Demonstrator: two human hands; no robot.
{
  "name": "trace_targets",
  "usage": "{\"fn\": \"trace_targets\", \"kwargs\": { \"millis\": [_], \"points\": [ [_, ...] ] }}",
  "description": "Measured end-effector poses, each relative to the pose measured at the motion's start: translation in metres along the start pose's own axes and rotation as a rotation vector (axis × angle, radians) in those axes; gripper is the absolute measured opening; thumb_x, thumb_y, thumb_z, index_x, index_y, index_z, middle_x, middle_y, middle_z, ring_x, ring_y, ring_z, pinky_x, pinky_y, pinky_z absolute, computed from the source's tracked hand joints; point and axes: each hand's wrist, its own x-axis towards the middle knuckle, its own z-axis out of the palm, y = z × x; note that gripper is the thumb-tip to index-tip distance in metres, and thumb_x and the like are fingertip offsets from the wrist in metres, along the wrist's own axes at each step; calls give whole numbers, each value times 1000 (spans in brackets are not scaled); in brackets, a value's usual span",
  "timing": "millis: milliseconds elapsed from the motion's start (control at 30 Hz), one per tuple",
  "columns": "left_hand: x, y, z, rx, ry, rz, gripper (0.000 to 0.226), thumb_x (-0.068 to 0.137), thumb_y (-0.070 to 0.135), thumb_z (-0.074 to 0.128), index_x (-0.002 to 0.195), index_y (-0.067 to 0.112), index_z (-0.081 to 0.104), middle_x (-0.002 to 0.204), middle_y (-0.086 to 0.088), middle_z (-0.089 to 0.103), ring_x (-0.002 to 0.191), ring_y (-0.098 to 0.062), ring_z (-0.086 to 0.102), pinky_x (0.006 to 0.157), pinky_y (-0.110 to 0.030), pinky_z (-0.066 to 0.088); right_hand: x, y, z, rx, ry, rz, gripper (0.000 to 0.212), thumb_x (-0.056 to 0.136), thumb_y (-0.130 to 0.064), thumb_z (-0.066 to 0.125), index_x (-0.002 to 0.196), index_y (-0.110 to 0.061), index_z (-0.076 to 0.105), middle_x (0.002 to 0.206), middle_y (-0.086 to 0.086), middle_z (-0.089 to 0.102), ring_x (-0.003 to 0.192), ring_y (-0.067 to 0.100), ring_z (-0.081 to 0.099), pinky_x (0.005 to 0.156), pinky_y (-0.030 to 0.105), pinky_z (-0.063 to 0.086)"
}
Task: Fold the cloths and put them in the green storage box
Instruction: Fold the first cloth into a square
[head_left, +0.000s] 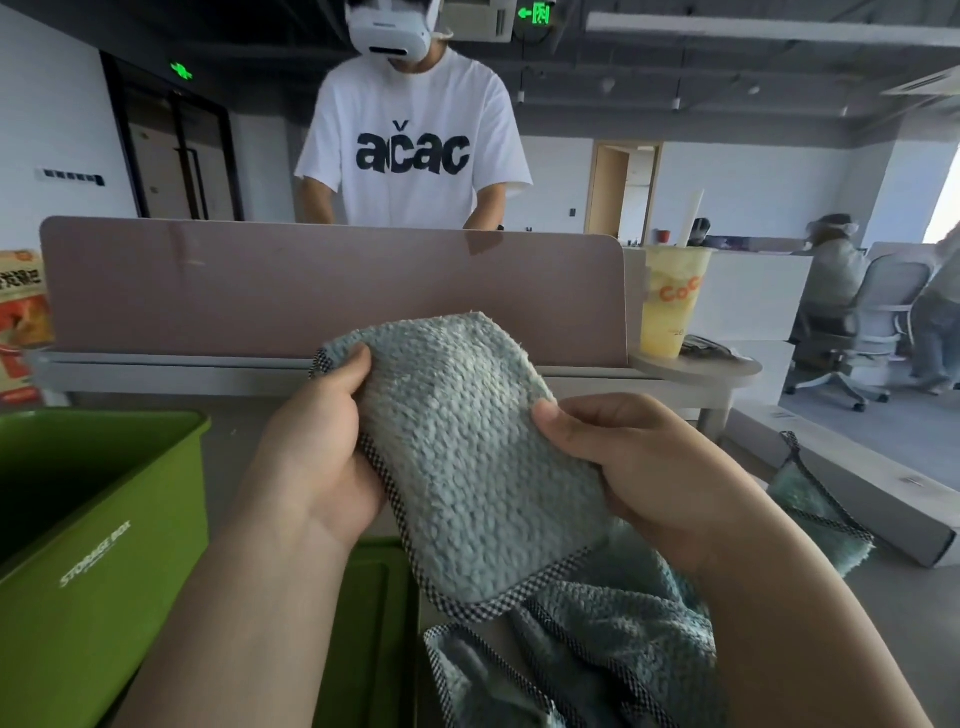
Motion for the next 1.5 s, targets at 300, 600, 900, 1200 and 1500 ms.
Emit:
{"fn": "trace_targets", "kwargs": {
  "millis": [300, 600, 900, 1200, 1500],
  "points": [
    [1, 3, -4, -58, 40, 28, 27, 100, 27, 44, 98, 6, 63, 70, -7, 76, 58, -17, 73, 39, -27, 52, 0, 2, 2, -178, -20, 2, 38, 78, -47, 64, 91, -13, 75, 100, 12, 75, 102, 35, 68, 95, 56, 49],
    [-1, 4, -4, -72, 136, 27, 21, 100, 27, 45, 97, 11, 59, 96, -8, 68, 78, -19, 68, 43, -27, 54, -2, 1, 3, -166, 12, -18, 32, 97, -23, 52, 69, -11, 63, 47, 8, 50, 31, 15, 42, 35, 18, 35],
    [-11, 2, 1, 140, -87, -123, 32, 95, 32, 51, 101, 6, 69, 87, -11, 77, 73, -21, 74, 61, -32, 54, -9, -4, -3, -241, -153, 72, 56, 68, -59, 53, 96, -15, 71, 100, 4, 76, 95, 22, 72, 87, 39, 56],
    [-19, -4, 4, 605, -76, 60, 28, 88, 47, 58, 83, 25, 74, 82, 6, 77, 78, -17, 74, 76, -36, 53, -11, -22, -10, 266, -89, -109, 33, 83, -8, 58, 112, -18, 69, 106, 13, 74, 90, 30, 71, 75, 40, 58],
    [-23, -3, 6, 926, 153, 434, 36, 79, 52, 65, 112, 40, 56, 97, 9, 66, 92, -14, 62, 79, -36, 47, -7, -15, -10, -103, 185, -100, 59, 76, -19, 75, 129, -35, 56, 88, 13, 76, 95, 44, 66, 92, 62, 48]
  ]
}}
